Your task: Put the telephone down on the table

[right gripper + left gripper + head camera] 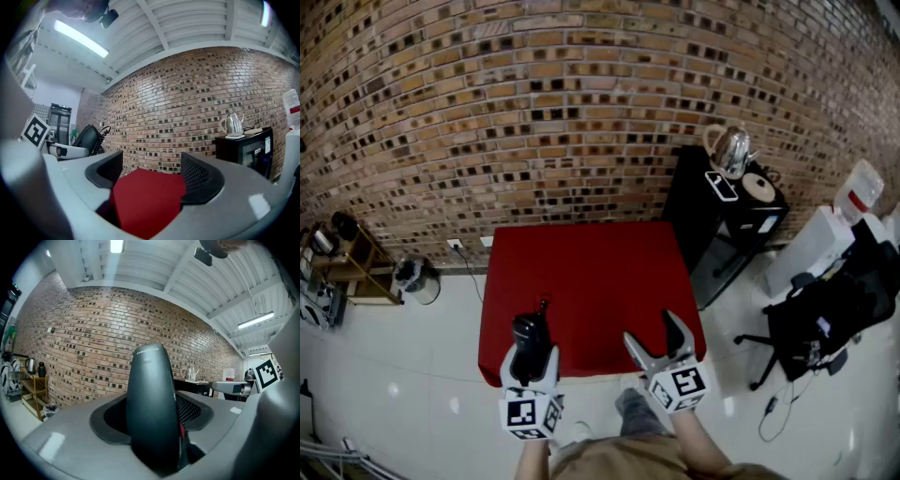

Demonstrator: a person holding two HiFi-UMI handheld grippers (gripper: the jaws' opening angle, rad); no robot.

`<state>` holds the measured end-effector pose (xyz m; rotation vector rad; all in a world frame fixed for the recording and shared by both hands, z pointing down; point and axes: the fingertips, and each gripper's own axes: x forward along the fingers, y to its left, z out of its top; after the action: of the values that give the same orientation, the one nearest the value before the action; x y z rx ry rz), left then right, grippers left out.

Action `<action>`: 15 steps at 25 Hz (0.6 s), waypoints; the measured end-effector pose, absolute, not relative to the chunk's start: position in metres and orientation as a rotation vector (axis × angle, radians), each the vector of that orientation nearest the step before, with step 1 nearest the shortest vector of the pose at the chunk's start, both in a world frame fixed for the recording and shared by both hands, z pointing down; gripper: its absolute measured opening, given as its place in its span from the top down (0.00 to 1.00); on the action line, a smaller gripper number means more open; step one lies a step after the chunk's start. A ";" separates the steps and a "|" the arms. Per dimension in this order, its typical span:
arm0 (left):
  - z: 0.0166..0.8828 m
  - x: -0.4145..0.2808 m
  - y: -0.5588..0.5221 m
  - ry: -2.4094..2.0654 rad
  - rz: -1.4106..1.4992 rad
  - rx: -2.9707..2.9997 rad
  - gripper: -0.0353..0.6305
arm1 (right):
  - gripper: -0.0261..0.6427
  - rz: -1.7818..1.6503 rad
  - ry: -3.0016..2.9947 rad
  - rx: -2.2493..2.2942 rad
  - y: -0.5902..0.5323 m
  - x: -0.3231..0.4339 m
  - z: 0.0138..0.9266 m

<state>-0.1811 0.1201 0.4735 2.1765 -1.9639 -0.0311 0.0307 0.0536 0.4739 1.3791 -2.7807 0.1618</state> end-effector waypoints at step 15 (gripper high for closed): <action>0.475 -0.142 -0.069 -2.135 0.061 2.009 0.52 | 0.40 0.197 -2.890 1.337 -0.152 0.121 0.469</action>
<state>-0.1424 -0.0689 0.4747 2.0091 -2.1352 0.0613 0.1206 -0.1521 0.4687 1.3374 -2.8895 0.1968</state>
